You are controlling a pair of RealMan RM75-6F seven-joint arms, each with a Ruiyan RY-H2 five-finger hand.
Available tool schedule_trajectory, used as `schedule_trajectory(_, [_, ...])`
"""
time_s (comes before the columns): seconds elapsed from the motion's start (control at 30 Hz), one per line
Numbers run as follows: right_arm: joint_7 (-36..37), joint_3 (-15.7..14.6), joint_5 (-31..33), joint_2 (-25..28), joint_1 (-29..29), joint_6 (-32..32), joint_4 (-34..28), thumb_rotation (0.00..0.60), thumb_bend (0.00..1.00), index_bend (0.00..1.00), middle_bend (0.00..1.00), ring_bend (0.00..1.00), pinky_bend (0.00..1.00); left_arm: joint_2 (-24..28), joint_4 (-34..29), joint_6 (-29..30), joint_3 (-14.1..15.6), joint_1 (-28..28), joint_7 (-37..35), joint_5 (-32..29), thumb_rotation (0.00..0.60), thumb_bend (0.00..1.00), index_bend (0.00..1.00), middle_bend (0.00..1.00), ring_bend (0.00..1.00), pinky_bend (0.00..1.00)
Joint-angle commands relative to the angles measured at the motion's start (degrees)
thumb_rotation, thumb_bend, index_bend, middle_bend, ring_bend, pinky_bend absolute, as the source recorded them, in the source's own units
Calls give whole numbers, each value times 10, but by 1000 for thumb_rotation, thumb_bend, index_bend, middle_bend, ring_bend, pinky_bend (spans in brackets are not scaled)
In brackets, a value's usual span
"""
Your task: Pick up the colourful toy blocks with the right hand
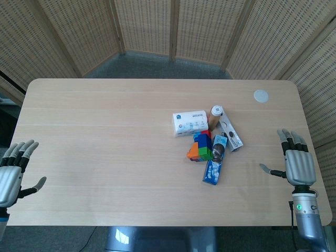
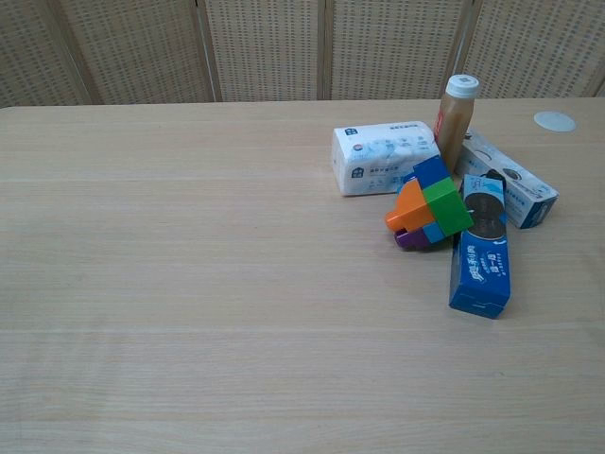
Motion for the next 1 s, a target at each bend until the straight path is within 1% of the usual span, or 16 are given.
schedule_trajectory(0.03, [0,1,5,-2,-1,-1,-1,403,29,0,0,0,0,0,1,-4,-1,-2,-1,-2,600,319,84,51,0,0])
schedule_trajectory(0.17, [10,-2,9,-4,-2,-8,-1,403,28,0,0,0,0,2,-2,-7,-1,-4,0,0,600,318,84,51,0,0])
schedule_trajectory(0.37, [22,-5,-4,-8,-10,5,-19,401,29,0,0,0,0,6,-6,3,0,-1,-3,9,600,318,83,50,0,0])
schedule_trajectory(0.53, [-11,-12,-14,-29,-1,2,-34,404,17,0,0,0,0,9,-5,-6,-3,-8,-9,9,600,319,84,50,0,0])
schedule_trajectory(0.67, [-47,-11,-8,-65,13,-4,-40,396,9,0,0,0,0,7,0,-14,-5,-13,-13,6,600,318,83,50,0,0])
schedule_trajectory(0.77, [-71,-3,3,-105,23,1,-42,378,4,0,0,0,0,4,6,-19,-6,-16,-18,2,600,319,84,50,0,0])
schedule_trajectory(0.9, [-100,4,15,-157,34,8,-32,365,0,0,0,0,0,-2,15,-28,-7,-21,-26,0,600,320,83,48,0,0])
schedule_trajectory(1.0, [-121,8,25,-180,44,4,-21,349,1,0,0,0,0,-3,21,-29,-8,-23,-32,-1,600,318,83,45,0,0])
